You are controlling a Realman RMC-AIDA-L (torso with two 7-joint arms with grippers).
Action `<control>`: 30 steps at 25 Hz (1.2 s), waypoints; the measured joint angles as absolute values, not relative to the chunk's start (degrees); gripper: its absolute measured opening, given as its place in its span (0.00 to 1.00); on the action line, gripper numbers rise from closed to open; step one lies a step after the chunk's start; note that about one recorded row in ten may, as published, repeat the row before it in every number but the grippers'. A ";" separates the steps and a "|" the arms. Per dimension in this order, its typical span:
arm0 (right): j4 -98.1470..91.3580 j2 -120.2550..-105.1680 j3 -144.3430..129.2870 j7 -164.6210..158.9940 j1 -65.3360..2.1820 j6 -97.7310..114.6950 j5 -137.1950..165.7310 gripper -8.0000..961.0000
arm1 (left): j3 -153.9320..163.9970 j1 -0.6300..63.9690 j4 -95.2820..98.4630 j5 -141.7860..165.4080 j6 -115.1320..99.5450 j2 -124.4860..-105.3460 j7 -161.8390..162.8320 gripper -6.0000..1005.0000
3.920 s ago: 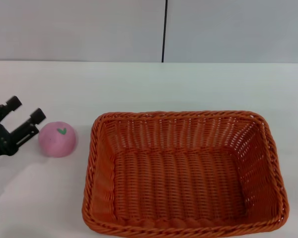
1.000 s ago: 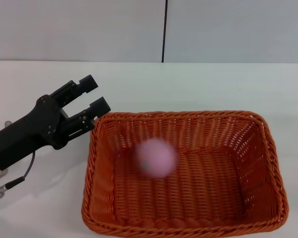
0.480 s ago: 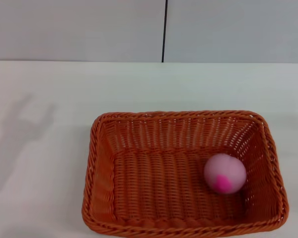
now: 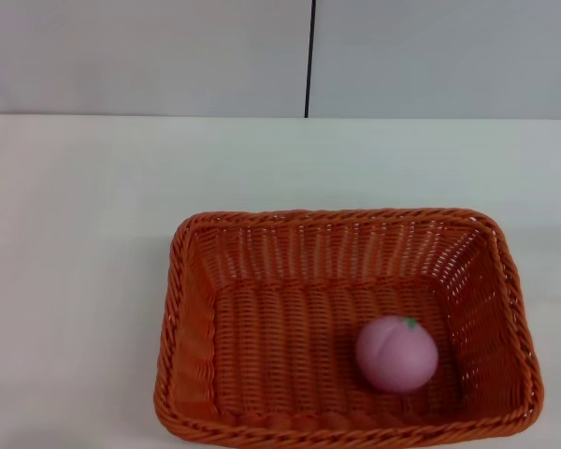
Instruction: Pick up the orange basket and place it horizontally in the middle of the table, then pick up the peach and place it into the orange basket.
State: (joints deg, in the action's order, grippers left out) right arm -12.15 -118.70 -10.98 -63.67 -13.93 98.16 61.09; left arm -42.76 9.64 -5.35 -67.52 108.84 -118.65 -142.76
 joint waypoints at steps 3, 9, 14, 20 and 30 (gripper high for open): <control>-11.95 -118.71 -10.38 -63.66 -13.81 97.83 61.08 0.47 | -43.14 10.19 -5.47 -67.50 108.62 -118.65 -142.64 0.86; -11.67 -118.80 -9.06 -63.63 -13.63 97.55 61.08 0.47 | -43.23 11.13 -6.02 -67.46 107.85 -118.65 -142.42 0.86; -11.03 -118.79 -7.26 -63.77 -13.65 97.55 61.08 0.47 | -43.28 11.60 -6.05 -67.43 107.66 -118.62 -142.35 0.86; -10.26 -118.76 -5.67 -64.06 -13.78 97.69 61.08 0.47 | -43.33 11.79 -6.07 -67.46 107.60 -118.49 -142.29 0.86; -9.38 -118.83 -3.83 -64.16 -13.44 97.81 61.08 0.47 | -43.53 12.61 -6.07 -67.50 107.55 -118.47 -142.29 0.86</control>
State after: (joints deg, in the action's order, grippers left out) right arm -9.38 -118.83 -3.83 -64.17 -13.44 97.81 61.08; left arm -43.53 12.60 -6.07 -67.50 107.55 -118.47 -142.29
